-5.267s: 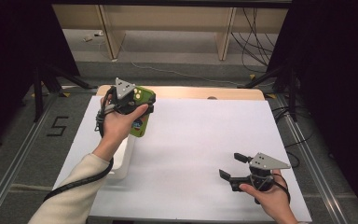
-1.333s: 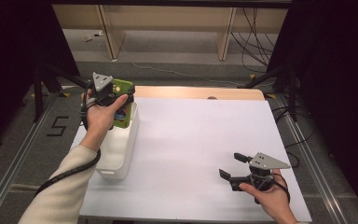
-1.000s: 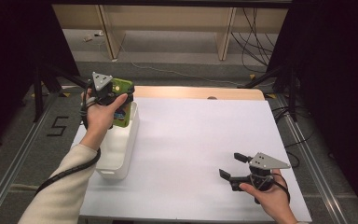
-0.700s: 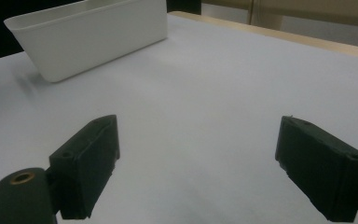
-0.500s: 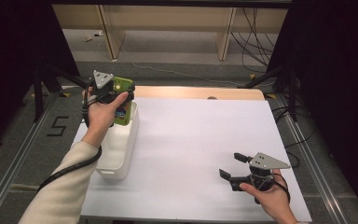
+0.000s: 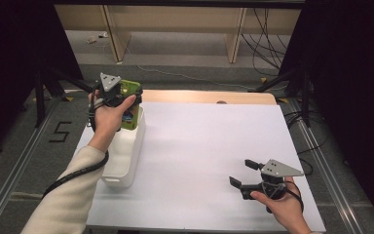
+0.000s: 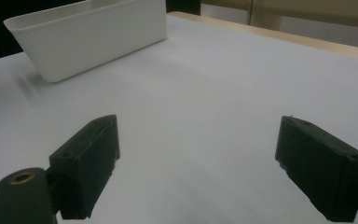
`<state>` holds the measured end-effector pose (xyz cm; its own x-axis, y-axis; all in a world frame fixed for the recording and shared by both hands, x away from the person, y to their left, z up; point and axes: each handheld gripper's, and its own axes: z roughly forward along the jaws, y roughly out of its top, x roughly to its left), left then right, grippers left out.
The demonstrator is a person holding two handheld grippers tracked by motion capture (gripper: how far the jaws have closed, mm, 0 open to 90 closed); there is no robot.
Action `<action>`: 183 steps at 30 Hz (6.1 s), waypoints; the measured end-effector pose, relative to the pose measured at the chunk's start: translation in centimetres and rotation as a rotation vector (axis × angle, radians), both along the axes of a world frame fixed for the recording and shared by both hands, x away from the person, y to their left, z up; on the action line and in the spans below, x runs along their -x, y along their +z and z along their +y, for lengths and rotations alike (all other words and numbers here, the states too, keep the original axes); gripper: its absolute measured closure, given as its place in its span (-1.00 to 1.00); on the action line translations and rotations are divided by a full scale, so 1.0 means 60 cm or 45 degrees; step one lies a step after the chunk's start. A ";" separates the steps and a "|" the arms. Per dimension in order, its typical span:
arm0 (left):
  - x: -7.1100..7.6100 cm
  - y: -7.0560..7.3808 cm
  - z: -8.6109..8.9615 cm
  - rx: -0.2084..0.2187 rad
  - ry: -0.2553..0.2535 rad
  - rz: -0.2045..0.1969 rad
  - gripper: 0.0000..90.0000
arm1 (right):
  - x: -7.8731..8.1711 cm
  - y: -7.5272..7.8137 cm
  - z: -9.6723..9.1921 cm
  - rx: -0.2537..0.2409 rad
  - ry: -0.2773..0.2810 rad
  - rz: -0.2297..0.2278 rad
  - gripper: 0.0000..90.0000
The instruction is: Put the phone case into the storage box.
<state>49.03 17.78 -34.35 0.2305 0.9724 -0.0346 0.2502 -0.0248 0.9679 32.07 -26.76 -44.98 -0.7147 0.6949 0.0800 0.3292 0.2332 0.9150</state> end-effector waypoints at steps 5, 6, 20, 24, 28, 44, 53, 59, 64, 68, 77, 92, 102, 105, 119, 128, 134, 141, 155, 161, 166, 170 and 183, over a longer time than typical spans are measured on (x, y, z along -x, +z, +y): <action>-0.005 -0.002 -0.001 -0.004 -0.001 -0.002 -0.64 | 0.000 0.000 0.000 0.002 0.000 0.002 -0.67; -0.005 -0.003 -0.001 -0.001 -0.002 -0.003 -0.64 | 0.000 0.000 0.000 0.002 0.000 0.002 -0.67; -0.015 -0.005 -0.004 0.000 -0.002 -0.011 -0.64 | 0.000 0.000 -0.001 0.001 0.000 0.002 -0.68; -0.018 -0.005 -0.005 0.000 -0.004 -0.012 -0.64 | 0.000 0.000 -0.001 0.003 0.001 0.001 -0.67; -0.020 -0.006 -0.004 0.001 0.003 -0.014 -0.64 | 0.000 0.000 -0.001 0.002 0.001 0.001 -0.67; -0.032 -0.012 0.000 -0.006 0.014 -0.002 -0.64 | 0.000 0.000 -0.001 -0.001 0.001 0.002 -0.68; -0.037 -0.014 0.003 -0.009 0.015 0.003 -0.64 | 0.000 0.000 -0.001 -0.002 0.001 0.004 -0.67; -0.040 -0.014 0.001 -0.012 0.014 0.006 -0.64 | 0.000 0.000 -0.001 -0.003 0.001 0.004 -0.67; -0.042 -0.014 -0.002 -0.011 0.010 0.005 -0.64 | 0.000 0.000 -0.001 -0.003 0.001 0.003 -0.67; -0.044 -0.013 -0.002 -0.008 0.011 0.002 -0.64 | 0.000 0.000 -0.001 -0.002 0.001 0.004 -0.67; -0.046 -0.013 0.000 -0.013 0.015 0.003 -0.64 | 0.000 0.000 -0.002 -0.004 -0.001 0.003 -0.67; -0.055 -0.017 -0.003 -0.014 0.017 0.007 -0.64 | -0.001 0.000 -0.002 -0.006 -0.002 0.001 -0.67; -0.060 -0.019 -0.001 -0.013 0.023 0.012 -0.64 | -0.001 0.000 -0.002 -0.008 -0.002 -0.001 -0.68; -0.061 -0.020 0.000 -0.013 0.026 0.014 -0.64 | -0.001 0.000 -0.002 -0.008 -0.003 0.000 -0.68; -0.068 -0.026 0.000 -0.011 0.032 0.022 -0.64 | -0.001 0.000 -0.002 -0.007 0.001 0.001 -0.67; -0.072 -0.027 0.000 -0.017 0.038 0.029 -0.64 | -0.001 0.000 -0.002 -0.007 0.002 0.003 -0.67; -0.074 -0.027 0.001 -0.017 0.037 0.030 -0.64 | -0.001 -0.001 -0.002 -0.008 0.003 0.004 -0.67; -0.077 -0.030 0.001 -0.018 0.038 0.036 -0.64 | -0.001 0.000 -0.002 -0.007 0.002 0.003 -0.67; -0.081 -0.034 0.004 -0.014 0.042 0.035 -0.64 | -0.001 -0.001 -0.002 -0.006 0.003 0.003 -0.67; -0.082 -0.036 0.005 -0.018 0.047 0.038 -0.64 | -0.001 -0.001 -0.003 -0.007 0.003 0.003 -0.67; -0.084 -0.037 0.006 -0.023 0.047 0.039 -0.64 | -0.001 -0.001 -0.003 -0.006 0.003 0.002 -0.67; -0.085 -0.038 0.006 -0.024 0.049 0.037 -0.64 | -0.001 -0.001 -0.003 -0.005 0.003 0.001 -0.67; -0.091 -0.045 0.006 -0.027 0.050 0.045 -0.64 | -0.001 -0.001 -0.003 -0.003 0.006 0.002 -0.67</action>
<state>54.47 18.13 -37.07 0.1914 0.9813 -0.0217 0.2856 -0.0345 0.9577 32.16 -26.91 -45.03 -0.7176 0.6914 0.0830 0.3297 0.2323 0.9151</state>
